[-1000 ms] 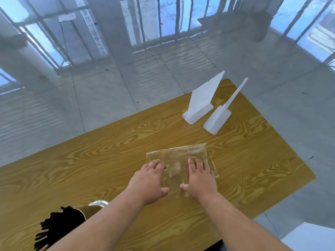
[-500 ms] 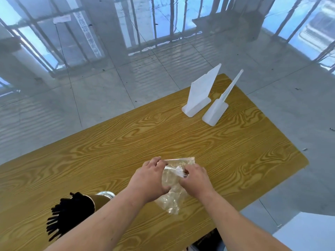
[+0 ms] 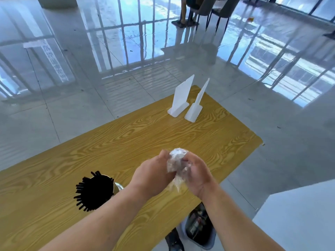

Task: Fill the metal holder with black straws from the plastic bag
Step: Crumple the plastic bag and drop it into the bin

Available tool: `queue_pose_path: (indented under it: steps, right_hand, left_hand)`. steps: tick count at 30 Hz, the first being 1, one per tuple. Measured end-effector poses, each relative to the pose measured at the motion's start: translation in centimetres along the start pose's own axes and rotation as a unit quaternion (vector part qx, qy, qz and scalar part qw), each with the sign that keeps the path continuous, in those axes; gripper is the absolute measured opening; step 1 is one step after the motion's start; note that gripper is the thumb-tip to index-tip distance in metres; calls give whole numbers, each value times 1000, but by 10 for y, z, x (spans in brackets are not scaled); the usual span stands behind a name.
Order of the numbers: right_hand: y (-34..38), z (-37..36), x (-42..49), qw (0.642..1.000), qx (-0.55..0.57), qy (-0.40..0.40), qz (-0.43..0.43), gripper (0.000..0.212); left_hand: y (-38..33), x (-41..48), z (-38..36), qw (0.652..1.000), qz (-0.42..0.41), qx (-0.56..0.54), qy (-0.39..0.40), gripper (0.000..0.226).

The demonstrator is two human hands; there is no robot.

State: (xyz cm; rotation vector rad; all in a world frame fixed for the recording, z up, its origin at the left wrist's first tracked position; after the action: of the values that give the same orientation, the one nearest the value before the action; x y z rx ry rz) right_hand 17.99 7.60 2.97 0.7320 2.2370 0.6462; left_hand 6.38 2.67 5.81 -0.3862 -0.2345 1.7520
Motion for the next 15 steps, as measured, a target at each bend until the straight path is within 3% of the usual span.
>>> queue_pose_path:
  steps: [3, 6, 11, 13, 15]
  right_hand:
    - [-5, 4, -32, 997, 71, 9, -1, 54]
    - [-11, 11, -59, 992, 123, 0, -25, 76]
    - [-10, 38, -81, 991, 124, -50, -13, 56]
    - [-6, 52, -85, 989, 139, -44, -15, 52]
    - [2, 65, -89, 988, 147, -37, -12, 50]
  left_hand:
    - [-21, -15, 13, 998, -29, -50, -38, 26]
    - [-52, -25, 3, 993, -67, -86, -41, 30]
    - [-103, -37, -18, 986, -123, -91, -72, 11]
    - [-121, -36, -31, 985, -146, -50, -72, 39]
    - [-135, -31, -42, 987, -141, -34, -67, 53]
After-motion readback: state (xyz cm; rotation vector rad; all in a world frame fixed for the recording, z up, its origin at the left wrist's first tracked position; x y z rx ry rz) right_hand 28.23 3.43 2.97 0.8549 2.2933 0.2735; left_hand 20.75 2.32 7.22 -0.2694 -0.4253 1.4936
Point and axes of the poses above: each hand's wrist, its own x-axis towards the middle knuckle, its own z-axis out of the back of the hand, y = z × x, the point moved 9 cm from there along x, towards the middle knuckle, and after that the axes turned 14 degrees about x, right-handed, at the moved point
